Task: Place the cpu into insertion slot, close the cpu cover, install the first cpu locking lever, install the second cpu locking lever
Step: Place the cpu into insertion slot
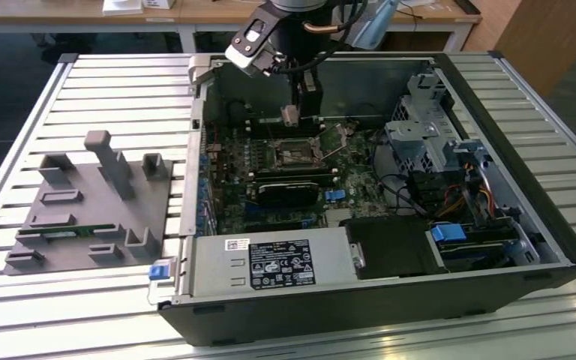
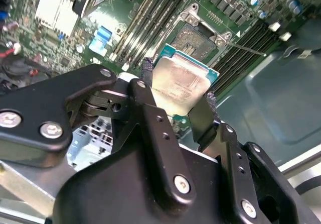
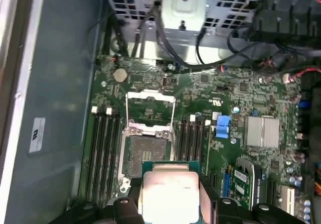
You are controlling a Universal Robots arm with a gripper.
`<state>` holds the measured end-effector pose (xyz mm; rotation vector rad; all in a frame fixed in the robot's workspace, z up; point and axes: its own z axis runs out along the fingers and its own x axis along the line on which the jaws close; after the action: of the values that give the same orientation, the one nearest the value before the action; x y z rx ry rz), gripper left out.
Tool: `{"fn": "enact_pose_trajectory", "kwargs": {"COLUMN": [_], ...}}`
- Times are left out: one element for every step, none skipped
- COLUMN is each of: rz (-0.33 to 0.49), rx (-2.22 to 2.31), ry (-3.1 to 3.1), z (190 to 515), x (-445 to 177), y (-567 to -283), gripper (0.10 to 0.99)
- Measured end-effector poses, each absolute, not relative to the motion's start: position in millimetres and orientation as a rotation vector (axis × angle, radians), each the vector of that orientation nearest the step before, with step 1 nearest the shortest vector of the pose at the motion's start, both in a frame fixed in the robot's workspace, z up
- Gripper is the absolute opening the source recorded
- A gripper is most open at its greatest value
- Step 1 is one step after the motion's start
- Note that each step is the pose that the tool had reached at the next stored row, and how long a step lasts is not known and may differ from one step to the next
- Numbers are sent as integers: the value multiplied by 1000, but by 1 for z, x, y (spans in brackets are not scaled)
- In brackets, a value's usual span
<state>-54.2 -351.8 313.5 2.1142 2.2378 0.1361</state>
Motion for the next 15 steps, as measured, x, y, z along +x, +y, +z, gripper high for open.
{"fn": "enact_pose_trajectory", "kwargs": {"rz": [135,134,134,133,133,134,134,134,134,134,134,134,134,134,133], "rx": [2133,2148,2159,2162,2162,2163,2163,2163,2163,2163,2163,2163,2163,2163,2165], "ry": [2219,2204,2193,2189,2189,2188,2188,2188,2188,2188,2188,2188,2188,2188,2186], "z": [313,312,312,311,311,311,311,311,310,310,310,309,309,308,308], "x": [-54,-54,-54,-54,-54,-54,-54,-54,-54,-54,-54,-54,-54,-54,-54], "y": [-352,-352,-352,-352,-352,-352,-352,-352,-352,-352,-352,-352,-352,-352,-351], "gripper": [533,533,533,533,533,533,533,533,533,533,533,533,533,533,533]}}
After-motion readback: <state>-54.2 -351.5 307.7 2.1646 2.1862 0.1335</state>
